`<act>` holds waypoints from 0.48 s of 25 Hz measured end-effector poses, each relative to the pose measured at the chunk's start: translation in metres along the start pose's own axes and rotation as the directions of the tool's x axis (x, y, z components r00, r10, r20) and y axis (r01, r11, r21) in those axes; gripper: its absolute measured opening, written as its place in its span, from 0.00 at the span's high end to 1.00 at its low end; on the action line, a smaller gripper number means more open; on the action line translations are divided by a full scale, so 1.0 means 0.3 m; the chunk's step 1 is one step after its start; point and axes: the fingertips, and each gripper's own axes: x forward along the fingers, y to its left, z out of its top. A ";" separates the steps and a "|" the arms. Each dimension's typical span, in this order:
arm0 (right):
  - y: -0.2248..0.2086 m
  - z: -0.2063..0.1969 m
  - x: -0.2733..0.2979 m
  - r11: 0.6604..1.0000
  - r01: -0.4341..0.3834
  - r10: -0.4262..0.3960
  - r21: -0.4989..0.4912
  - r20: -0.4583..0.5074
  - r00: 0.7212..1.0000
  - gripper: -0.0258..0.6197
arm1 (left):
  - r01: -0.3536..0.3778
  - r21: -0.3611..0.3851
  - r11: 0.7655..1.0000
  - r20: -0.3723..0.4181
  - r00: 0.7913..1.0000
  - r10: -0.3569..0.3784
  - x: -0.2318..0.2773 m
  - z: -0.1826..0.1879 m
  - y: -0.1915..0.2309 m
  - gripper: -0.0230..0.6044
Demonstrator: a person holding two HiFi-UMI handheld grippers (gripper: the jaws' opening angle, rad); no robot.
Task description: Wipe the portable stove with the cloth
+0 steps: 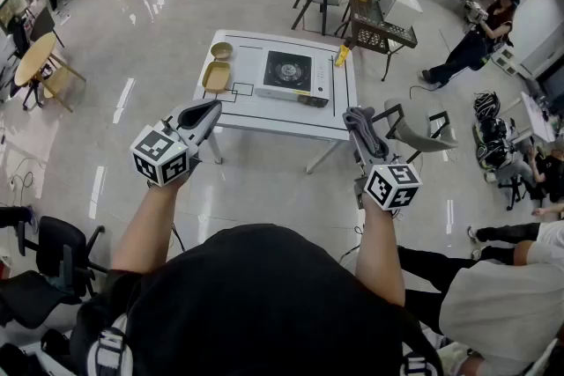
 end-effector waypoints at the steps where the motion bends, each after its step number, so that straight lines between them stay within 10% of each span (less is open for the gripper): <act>1: 0.007 -0.005 0.014 1.000 0.002 -0.002 0.001 -0.002 1.000 0.80 | 0.008 0.000 1.000 -0.005 1.000 -0.008 0.000 -0.007 0.011 0.93; 12: 0.119 0.008 0.163 0.999 0.037 -0.037 0.010 -0.007 0.999 0.80 | 0.066 -0.013 0.998 -0.028 0.997 -0.067 -0.039 -0.036 0.189 0.93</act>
